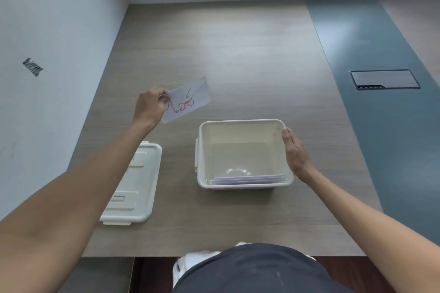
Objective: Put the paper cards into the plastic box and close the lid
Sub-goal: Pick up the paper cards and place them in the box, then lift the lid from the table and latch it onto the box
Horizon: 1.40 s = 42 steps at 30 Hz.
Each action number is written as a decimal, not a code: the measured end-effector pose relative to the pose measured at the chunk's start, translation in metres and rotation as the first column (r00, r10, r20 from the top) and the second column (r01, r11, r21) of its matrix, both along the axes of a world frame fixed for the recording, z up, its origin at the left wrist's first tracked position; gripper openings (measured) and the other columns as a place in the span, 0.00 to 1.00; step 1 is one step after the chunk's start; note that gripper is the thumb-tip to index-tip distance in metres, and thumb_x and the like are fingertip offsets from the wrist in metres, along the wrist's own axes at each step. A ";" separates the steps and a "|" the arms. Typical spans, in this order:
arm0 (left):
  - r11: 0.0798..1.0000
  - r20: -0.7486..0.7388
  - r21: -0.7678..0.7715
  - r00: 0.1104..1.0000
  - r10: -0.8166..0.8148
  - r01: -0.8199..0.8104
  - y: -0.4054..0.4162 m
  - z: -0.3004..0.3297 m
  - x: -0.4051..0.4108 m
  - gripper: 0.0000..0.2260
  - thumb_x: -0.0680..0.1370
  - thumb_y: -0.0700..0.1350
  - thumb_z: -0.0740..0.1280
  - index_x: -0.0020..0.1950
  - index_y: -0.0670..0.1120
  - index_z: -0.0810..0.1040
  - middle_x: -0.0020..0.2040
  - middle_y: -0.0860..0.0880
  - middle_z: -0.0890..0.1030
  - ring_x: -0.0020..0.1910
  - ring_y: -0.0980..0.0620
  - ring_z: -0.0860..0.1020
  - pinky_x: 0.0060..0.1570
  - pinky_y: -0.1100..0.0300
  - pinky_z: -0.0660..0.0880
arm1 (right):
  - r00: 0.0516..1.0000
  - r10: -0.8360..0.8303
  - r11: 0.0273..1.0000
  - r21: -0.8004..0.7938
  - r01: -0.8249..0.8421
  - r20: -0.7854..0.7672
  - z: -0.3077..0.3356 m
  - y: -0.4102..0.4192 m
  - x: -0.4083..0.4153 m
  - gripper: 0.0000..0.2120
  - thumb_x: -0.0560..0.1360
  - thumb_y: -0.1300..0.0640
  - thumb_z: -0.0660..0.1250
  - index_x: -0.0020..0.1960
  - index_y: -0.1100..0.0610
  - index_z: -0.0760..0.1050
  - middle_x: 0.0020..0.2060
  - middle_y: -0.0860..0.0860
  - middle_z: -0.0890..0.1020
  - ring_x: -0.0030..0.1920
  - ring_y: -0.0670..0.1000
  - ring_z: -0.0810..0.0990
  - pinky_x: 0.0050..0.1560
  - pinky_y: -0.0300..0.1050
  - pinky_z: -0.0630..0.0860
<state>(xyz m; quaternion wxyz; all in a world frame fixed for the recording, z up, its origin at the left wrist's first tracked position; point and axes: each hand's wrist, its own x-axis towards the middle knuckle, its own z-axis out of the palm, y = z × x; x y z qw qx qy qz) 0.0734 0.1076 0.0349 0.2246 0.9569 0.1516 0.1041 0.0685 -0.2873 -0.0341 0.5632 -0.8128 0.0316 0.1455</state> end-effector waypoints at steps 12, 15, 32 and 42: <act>0.831 0.094 -0.041 0.830 -0.549 0.555 -0.092 0.078 -0.040 0.08 0.77 0.40 0.70 0.55 0.41 0.85 0.45 0.51 0.80 0.41 0.54 0.79 0.44 0.68 0.72 | 0.997 0.045 0.991 0.128 -0.037 -0.061 0.015 -0.002 -0.001 0.17 0.84 0.51 0.50 0.64 0.48 0.75 0.54 0.40 0.81 0.54 0.35 0.79 0.50 0.29 0.73; 0.767 -0.005 -0.040 0.767 -0.641 0.640 -0.111 0.060 -0.058 0.09 0.77 0.40 0.70 0.56 0.41 0.85 0.45 0.52 0.80 0.39 0.52 0.80 0.42 0.62 0.73 | 0.996 0.051 0.985 0.166 -0.038 -0.075 0.011 -0.002 0.000 0.17 0.83 0.49 0.51 0.61 0.46 0.77 0.54 0.47 0.83 0.55 0.48 0.81 0.55 0.47 0.76; 0.743 -0.424 -0.465 0.615 -0.664 0.481 -0.158 -0.018 -0.097 0.14 0.81 0.50 0.62 0.55 0.45 0.84 0.50 0.55 0.77 0.50 0.54 0.78 0.51 0.63 0.71 | 0.996 0.047 0.985 0.172 -0.034 -0.070 0.008 -0.002 -0.001 0.15 0.82 0.47 0.53 0.55 0.44 0.79 0.52 0.45 0.83 0.54 0.48 0.81 0.56 0.50 0.74; 0.887 -0.243 0.215 0.902 -0.358 0.410 -0.121 -0.028 -0.054 0.29 0.81 0.63 0.48 0.80 0.55 0.55 0.80 0.48 0.55 0.80 0.46 0.47 0.75 0.47 0.47 | 0.936 0.279 0.746 -0.662 -0.070 0.216 0.005 -0.004 0.021 0.30 0.81 0.38 0.45 0.81 0.46 0.50 0.81 0.49 0.52 0.79 0.50 0.55 0.72 0.54 0.57</act>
